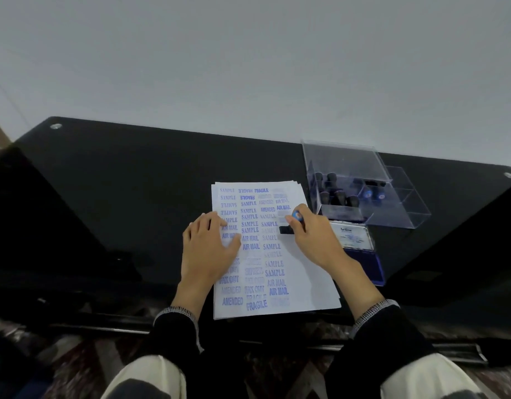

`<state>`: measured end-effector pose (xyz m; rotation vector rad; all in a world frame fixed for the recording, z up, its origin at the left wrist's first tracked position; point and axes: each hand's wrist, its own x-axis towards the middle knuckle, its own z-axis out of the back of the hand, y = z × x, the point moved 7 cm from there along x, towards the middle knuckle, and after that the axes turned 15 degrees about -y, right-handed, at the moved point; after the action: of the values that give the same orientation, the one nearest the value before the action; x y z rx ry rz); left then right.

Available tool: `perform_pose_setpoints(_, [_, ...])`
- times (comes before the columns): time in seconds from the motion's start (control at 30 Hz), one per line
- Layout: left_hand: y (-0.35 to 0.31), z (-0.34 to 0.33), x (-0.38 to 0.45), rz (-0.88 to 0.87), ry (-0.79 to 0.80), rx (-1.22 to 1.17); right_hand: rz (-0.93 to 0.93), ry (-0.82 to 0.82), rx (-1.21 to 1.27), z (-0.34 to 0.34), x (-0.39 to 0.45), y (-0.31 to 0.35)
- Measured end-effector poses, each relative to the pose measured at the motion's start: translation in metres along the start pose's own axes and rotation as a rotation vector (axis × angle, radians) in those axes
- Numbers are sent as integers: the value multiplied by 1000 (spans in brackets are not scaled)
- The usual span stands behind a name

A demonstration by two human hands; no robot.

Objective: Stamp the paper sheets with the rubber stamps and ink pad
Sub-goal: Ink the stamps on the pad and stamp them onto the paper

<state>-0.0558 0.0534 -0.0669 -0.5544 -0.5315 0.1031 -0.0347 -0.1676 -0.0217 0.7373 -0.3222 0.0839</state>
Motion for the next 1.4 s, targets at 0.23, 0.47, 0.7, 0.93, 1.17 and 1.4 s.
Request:
perform_pose_setpoints(0.23, [1,-1,0,-2,-1,0,30,30,-129,-6,-1,0])
perform_pose_setpoints(0.47, [1,-1,0,9,8,-1,40,13,-158,-5,-1,1])
perform_pose_setpoints(0.7, [0,0,0,9,-1,2,51,-2,-204,-6,-2,1])
perform_pose_setpoints(0.93, [1,-2,0,15,8,3,91,-17,-173,-8,-5,1])
perform_pose_setpoints(1.17, [1,-1,0,13,0,-1,78,31,-114,-14,0,0])
perform_pose_setpoints(1.4, [1,-2,0,2,-6,7,70,52,-82,-15,5,2])
